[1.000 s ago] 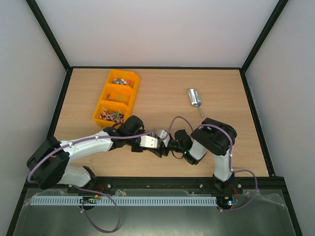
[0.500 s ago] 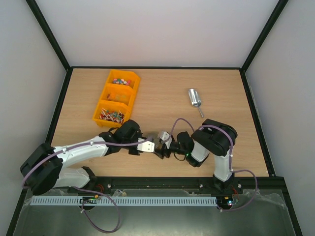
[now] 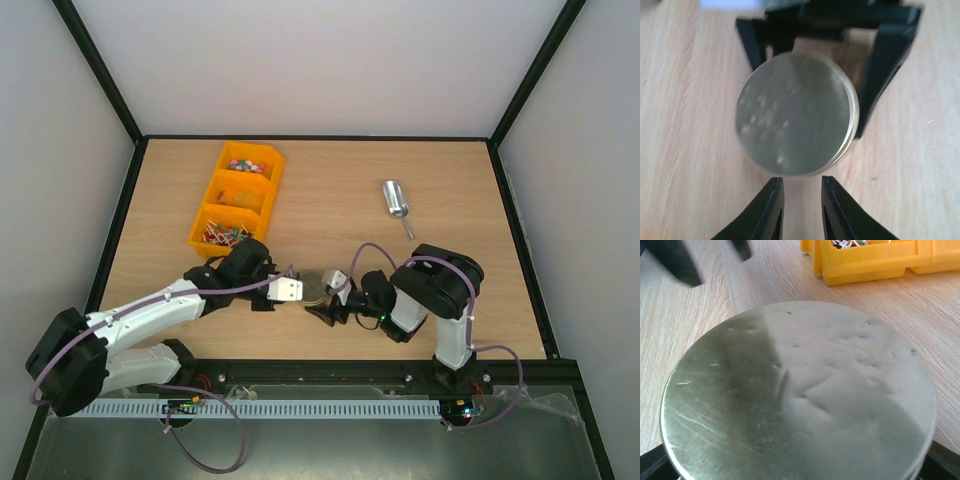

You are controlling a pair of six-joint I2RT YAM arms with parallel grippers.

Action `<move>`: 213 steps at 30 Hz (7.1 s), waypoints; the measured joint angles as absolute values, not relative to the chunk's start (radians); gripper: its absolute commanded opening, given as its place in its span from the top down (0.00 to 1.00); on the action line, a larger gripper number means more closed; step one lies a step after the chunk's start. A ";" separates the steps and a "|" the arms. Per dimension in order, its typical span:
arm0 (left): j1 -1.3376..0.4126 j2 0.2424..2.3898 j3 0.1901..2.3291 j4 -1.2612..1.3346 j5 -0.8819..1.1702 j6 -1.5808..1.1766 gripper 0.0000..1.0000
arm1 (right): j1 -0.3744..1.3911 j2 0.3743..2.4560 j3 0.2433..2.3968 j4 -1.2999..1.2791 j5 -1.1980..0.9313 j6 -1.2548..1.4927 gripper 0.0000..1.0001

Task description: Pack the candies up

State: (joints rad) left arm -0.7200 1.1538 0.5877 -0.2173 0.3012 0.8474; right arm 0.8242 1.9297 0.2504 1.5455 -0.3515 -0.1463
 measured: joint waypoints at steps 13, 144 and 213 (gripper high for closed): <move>-0.874 1.314 0.614 -0.061 0.315 0.682 0.71 | 0.825 1.930 0.252 1.542 -0.343 -0.130 0.48; -0.693 1.508 0.801 -0.338 0.605 0.978 0.32 | 0.846 1.924 0.203 1.578 -0.445 -0.201 0.57; -0.765 1.535 0.842 -0.322 0.527 0.823 0.10 | 0.883 1.866 0.153 1.576 -0.305 -0.202 0.59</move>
